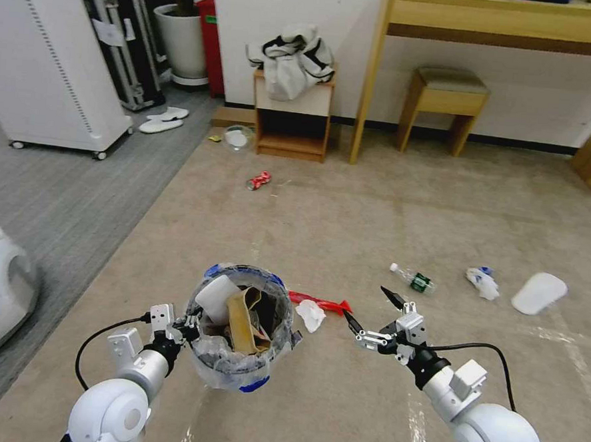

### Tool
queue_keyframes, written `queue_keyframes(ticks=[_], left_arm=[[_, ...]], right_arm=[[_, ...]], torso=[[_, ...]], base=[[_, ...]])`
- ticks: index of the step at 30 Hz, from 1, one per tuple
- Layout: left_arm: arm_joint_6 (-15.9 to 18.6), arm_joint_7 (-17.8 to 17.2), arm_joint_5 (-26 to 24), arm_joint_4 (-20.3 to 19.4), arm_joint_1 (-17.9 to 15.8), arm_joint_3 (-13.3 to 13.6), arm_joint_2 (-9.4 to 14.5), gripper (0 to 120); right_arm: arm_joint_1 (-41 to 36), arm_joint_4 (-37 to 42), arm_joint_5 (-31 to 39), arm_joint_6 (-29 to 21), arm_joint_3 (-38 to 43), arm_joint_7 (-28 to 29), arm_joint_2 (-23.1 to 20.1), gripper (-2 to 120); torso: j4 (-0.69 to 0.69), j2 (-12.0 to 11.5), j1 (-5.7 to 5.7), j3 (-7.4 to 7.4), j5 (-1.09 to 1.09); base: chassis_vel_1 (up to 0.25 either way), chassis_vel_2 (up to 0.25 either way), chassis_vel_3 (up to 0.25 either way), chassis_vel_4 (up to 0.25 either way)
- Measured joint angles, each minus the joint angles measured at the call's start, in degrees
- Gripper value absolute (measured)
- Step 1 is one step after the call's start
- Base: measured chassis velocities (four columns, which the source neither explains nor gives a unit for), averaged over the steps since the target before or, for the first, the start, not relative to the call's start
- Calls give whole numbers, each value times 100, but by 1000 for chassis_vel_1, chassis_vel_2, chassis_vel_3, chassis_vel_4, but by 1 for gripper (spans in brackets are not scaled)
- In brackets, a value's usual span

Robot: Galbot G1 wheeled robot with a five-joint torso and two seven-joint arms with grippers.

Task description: Pick up the trash bin and place the garbage on the floor into it.

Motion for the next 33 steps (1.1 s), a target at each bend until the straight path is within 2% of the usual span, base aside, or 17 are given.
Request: queue_keyframes(ticks=[6,9,16,33], left_arm=[[-63,-39,92,30,0,-7,-8,1],[-65,-66,103,30,-7,-5,-22,1],[-70,-98,125,47,-24,-7,-32,1],[-73,-97,120,63,-54,-9,-3,1]], right_arm=[[41,-38,24,-9,-59,17,-6,100],[80,-60,62,-21,-64,48,-23,100],[112,-93,74,-73,-66,75,-34,100],[135,-129,98,-242,6,29,0,100]], torso=[[4,0,0,0,0],[-5,0,0,0,0],[0,0,0,0,0],[-1,1,-1,0,0]], base=[[72,76,77,88],[0,0,0,0],[0,0,0,0],[0,0,0,0]])
